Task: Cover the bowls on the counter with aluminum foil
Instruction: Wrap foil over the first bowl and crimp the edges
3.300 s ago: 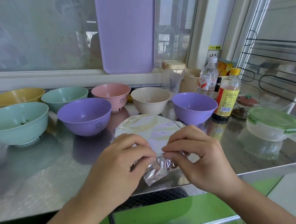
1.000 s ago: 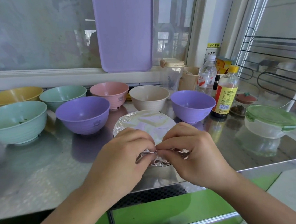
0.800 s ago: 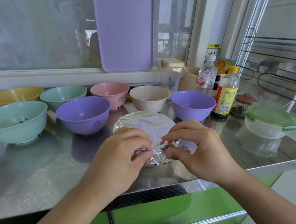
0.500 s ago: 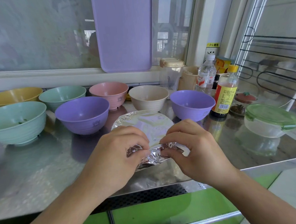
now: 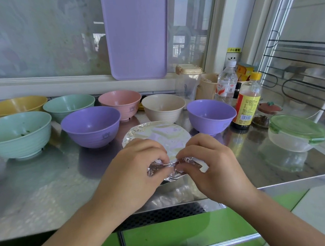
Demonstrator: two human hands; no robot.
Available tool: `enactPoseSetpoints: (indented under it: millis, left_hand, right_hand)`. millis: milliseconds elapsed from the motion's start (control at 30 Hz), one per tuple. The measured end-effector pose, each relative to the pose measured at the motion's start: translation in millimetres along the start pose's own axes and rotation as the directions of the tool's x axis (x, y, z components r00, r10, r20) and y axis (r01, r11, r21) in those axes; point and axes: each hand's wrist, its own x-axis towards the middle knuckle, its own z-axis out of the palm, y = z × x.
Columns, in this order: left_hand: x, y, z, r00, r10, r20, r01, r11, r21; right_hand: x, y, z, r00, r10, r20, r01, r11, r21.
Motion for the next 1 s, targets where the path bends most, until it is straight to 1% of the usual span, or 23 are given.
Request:
enactPoseSetpoints:
  millis: [100,233,400,467,600,667,767,933,1000]
  left_hand:
    - [1.0,0.2,3.9,0.999,-0.013,-0.035,0.013,1.000,-0.016]
    - [3.0,-3.8,0.9,0.999,-0.023,-0.024,0.021,0.997,-0.068]
    - [4.2,-5.1,-2.7,0.999,-0.052,0.008,0.053,0.993,-0.109]
    - [4.2,-5.4,-4.4,0.998,-0.067,0.014,0.068,0.990,-0.125]
    - [3.1,-8.3,-11.3,0.996,-0.087,0.034,0.091,0.983,-0.160]
    - [2.5,-9.2,-15.1,0.995,-0.083,0.054,0.091,0.980,-0.176]
    - [3.3,-9.3,-19.2,0.994,-0.075,0.076,0.088,0.981,-0.174]
    - [0.7,-8.3,-20.6,0.995,-0.045,0.095,0.054,0.993,-0.101]
    - [-0.3,-5.0,-16.2,0.995,-0.021,0.093,0.028,0.997,-0.072]
  right_hand:
    - [2.9,2.7,0.9,1.000,0.008,-0.009,-0.007,0.999,0.043]
    - [1.9,8.8,-2.6,0.999,0.033,-0.033,-0.034,0.998,-0.043]
    - [3.7,6.4,0.3,0.998,-0.063,-0.025,0.058,0.982,-0.179]
    - [4.2,5.2,1.4,0.999,-0.030,-0.018,0.027,0.989,-0.149]
    - [6.1,7.4,-6.1,0.995,0.094,-0.021,-0.092,0.991,0.097]
    - [8.3,8.6,-7.6,0.996,0.081,-0.033,-0.079,0.994,0.072]
    - [8.5,8.5,-4.0,0.999,-0.002,-0.043,0.001,1.000,-0.014]
    - [8.6,8.6,-3.5,0.996,-0.062,-0.065,0.060,0.998,-0.033]
    - [9.9,7.8,-2.4,0.997,-0.066,-0.048,0.065,0.998,-0.025]
